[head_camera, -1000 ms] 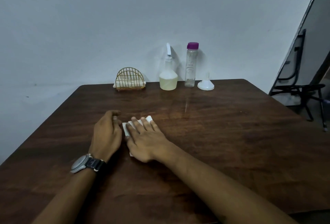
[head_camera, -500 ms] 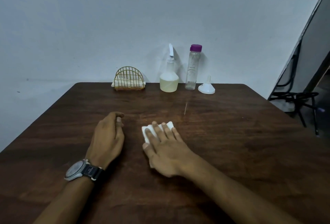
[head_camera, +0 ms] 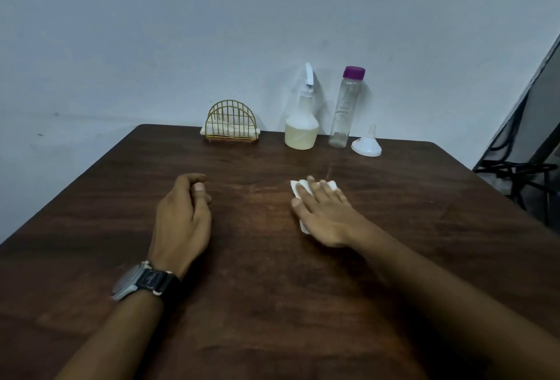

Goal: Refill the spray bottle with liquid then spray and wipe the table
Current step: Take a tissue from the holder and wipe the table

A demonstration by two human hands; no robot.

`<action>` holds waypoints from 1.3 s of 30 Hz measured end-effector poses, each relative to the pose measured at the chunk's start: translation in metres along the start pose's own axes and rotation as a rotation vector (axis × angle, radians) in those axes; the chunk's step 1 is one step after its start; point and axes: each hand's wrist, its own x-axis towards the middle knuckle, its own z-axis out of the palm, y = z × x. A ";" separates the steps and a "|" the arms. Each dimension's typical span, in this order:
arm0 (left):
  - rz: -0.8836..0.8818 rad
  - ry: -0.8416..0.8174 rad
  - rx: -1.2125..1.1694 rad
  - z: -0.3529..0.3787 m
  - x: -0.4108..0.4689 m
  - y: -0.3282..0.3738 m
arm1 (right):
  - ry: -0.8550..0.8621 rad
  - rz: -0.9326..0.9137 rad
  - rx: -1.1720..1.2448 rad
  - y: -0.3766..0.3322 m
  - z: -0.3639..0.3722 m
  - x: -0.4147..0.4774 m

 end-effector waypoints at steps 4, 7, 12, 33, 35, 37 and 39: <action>0.041 0.013 0.000 0.002 0.000 0.002 | 0.013 -0.029 -0.026 -0.045 0.021 -0.030; 0.025 0.036 0.006 0.003 -0.001 0.002 | 0.017 -0.127 -0.012 -0.078 0.021 0.006; -0.005 0.037 0.011 -0.002 -0.002 0.001 | 0.021 -0.158 -0.065 -0.062 -0.002 0.060; 0.187 -0.109 0.045 0.004 -0.008 0.008 | 0.058 -0.022 -0.025 -0.045 0.013 0.018; 0.195 -0.091 0.039 0.003 -0.008 0.008 | 0.046 -0.108 0.015 -0.071 0.022 0.004; 0.194 -0.059 0.013 0.002 -0.010 0.010 | 0.053 -0.211 0.032 -0.076 0.028 -0.021; 0.193 -0.042 0.010 -0.001 -0.012 0.009 | 0.046 -0.259 0.056 -0.062 0.030 -0.045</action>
